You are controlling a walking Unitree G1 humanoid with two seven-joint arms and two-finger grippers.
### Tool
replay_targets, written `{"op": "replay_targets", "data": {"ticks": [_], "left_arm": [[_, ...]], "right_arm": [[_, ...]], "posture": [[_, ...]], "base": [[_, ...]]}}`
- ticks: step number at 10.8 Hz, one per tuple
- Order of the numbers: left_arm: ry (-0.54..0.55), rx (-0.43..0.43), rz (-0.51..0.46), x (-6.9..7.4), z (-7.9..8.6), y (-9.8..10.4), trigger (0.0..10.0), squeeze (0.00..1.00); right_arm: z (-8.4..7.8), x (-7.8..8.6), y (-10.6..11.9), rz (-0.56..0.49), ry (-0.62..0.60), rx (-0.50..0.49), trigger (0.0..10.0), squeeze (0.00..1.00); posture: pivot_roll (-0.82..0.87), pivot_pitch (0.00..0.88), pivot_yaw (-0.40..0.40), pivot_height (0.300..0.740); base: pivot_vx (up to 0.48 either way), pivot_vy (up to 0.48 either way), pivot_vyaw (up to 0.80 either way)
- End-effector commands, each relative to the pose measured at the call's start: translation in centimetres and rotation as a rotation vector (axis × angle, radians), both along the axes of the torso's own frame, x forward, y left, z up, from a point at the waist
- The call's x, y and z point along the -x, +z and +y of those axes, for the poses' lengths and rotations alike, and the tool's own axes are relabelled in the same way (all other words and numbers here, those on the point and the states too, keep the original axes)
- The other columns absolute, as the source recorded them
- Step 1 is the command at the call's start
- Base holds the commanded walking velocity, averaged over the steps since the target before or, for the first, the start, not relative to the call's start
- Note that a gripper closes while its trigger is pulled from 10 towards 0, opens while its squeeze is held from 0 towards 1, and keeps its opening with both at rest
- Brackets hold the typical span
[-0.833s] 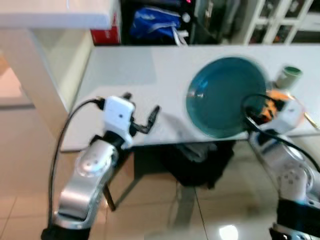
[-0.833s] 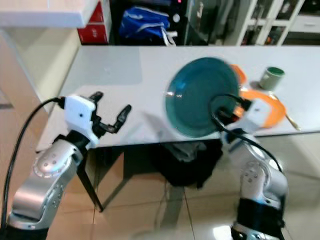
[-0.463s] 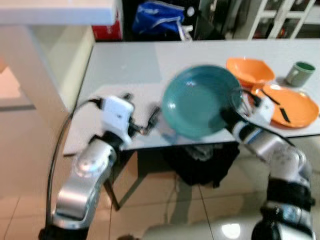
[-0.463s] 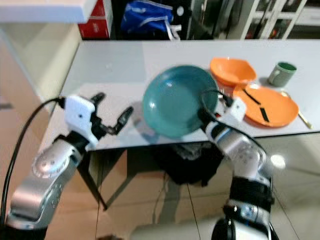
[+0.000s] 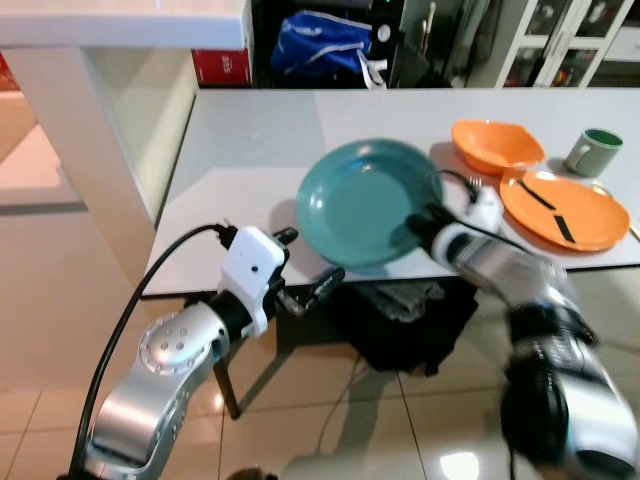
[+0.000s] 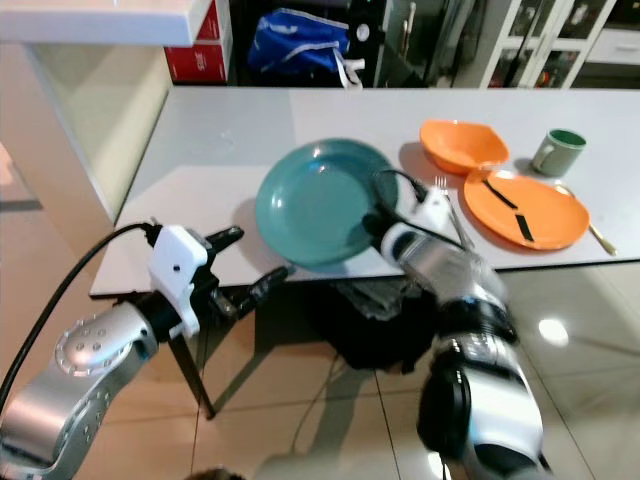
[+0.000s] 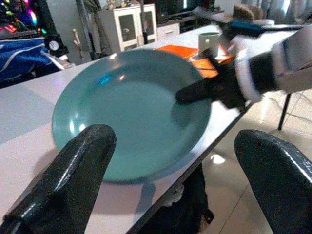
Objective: Setting the table
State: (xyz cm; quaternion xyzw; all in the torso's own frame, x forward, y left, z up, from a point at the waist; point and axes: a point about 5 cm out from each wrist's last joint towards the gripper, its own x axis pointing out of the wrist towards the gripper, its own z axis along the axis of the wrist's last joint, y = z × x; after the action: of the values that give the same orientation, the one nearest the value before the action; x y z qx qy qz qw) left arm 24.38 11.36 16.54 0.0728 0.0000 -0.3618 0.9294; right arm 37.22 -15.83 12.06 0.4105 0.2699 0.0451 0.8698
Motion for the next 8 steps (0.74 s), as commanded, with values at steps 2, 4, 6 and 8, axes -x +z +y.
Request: {"op": "replay_targets", "data": {"ticks": [2, 4, 6, 8], "left_arm": [[-0.025, -0.001, -0.004, 0.7, -0.3, 0.6, 10.0, 0.00], [-0.013, -0.017, 0.004, 1.0, 0.2, 0.5, 10.0, 0.00], [-0.008, -0.016, 0.012, 1.2, 0.4, 0.7, 10.0, 0.00], [0.009, -0.007, 0.010, 0.8, 0.1, 0.9, 10.0, 0.00]], "right_arm": [[0.1, -1.1, 0.8, -0.021, -0.033, 0.042, 10.0, 0.00], [0.5, -1.6, 1.2, -0.026, -0.018, 0.072, 10.0, 0.00], [1.1, -2.0, 1.5, -0.026, 0.005, 0.085, 10.0, 0.00], [2.0, -1.9, 1.1, 0.021, 0.046, 0.118, 10.0, 0.00]], "posture": [[0.04, 0.000, -0.040, 0.740], [0.05, 0.017, -0.050, 0.740], [0.04, 0.037, -0.050, 0.740], [0.04, 0.050, -0.052, 0.740]], "base": [[0.000, 0.000, 0.00], [0.000, 0.000, 0.00], [0.000, 0.000, 0.00], [0.000, 0.000, 0.00]]}}
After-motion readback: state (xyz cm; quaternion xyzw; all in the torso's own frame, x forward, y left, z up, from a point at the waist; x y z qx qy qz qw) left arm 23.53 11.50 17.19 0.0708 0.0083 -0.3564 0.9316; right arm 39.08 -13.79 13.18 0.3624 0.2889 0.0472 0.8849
